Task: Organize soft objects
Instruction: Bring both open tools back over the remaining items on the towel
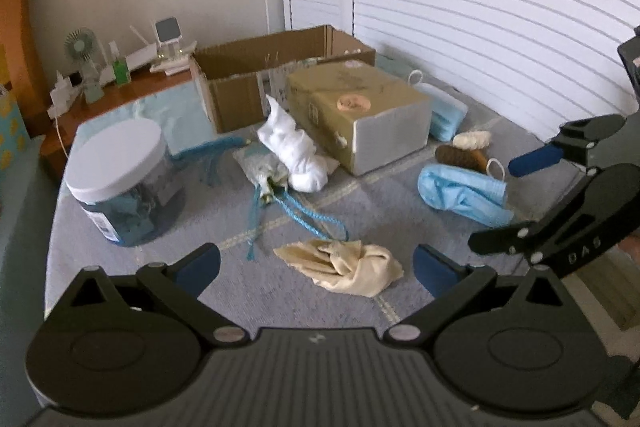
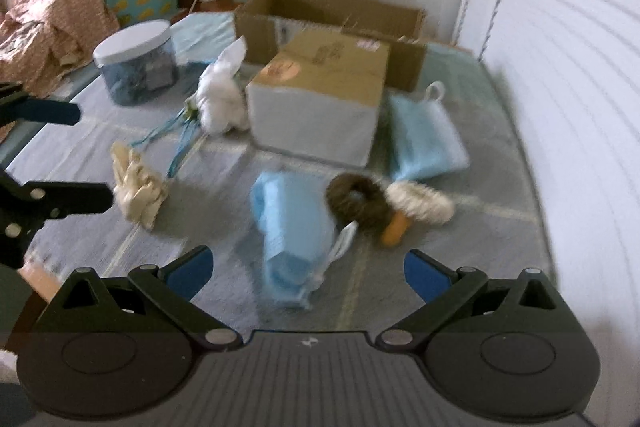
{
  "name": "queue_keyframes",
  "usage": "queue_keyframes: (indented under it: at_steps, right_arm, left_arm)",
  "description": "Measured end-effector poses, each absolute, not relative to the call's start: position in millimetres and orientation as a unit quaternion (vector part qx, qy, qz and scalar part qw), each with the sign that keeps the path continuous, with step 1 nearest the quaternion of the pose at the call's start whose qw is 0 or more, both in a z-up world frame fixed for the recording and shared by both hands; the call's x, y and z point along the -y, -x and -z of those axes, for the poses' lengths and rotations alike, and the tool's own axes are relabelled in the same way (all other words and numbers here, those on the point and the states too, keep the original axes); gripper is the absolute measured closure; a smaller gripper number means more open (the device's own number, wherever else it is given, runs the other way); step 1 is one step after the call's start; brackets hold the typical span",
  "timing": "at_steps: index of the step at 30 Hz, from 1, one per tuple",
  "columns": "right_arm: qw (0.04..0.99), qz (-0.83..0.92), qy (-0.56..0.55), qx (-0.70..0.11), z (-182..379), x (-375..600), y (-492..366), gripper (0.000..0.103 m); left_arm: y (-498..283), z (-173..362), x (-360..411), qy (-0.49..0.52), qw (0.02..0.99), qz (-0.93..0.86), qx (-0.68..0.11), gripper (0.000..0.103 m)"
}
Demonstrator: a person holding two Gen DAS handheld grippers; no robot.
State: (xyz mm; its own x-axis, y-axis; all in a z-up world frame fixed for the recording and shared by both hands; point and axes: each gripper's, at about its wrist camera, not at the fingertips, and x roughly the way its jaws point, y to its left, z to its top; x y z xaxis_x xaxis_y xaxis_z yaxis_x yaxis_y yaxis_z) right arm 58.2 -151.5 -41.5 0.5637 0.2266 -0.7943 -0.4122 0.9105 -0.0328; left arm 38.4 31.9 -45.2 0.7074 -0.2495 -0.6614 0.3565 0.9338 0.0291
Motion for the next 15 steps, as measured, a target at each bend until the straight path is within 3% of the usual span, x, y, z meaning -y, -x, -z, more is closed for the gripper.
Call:
queue_keyframes:
  at_steps: [10,15]
  right_arm:
    - [0.869,-0.196,0.120,-0.437,55,148,-63,0.000]
    - [0.871,-0.201,0.120,-0.431,56,150,-62,0.000]
  left_arm:
    - [-48,62,-24,-0.084,0.910,0.188,-0.359,0.005]
    - [-56,70,-15,-0.089,0.903,0.200,-0.370,0.024]
